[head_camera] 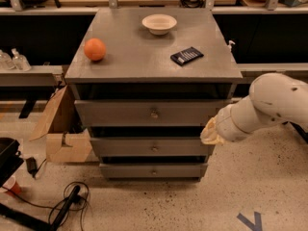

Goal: Close top drawer

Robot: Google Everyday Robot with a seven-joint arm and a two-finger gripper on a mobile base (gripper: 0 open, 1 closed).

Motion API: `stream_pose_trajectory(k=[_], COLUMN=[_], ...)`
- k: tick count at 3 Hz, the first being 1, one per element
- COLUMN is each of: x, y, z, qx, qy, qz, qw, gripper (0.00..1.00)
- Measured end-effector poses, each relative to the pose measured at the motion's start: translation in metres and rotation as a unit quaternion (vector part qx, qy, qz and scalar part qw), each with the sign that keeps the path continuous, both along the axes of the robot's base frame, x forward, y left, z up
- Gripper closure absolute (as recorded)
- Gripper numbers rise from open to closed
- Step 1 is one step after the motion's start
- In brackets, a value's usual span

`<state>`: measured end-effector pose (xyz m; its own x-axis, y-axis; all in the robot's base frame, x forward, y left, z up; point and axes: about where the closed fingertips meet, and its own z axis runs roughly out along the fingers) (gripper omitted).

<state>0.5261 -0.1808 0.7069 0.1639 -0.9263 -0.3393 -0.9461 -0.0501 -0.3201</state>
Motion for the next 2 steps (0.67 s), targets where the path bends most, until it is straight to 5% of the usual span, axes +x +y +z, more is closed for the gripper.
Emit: stream_pose_trajectory(k=[1, 2], x=[-0.021, -0.021], y=[-0.038, -0.081], z=[0.057, 0.099], qx=[-0.024, -0.015], qy=[-0.05, -0.085], qz=[0.029, -0.02], qw=[0.998, 0.9961], gripper=[1.0, 1.0])
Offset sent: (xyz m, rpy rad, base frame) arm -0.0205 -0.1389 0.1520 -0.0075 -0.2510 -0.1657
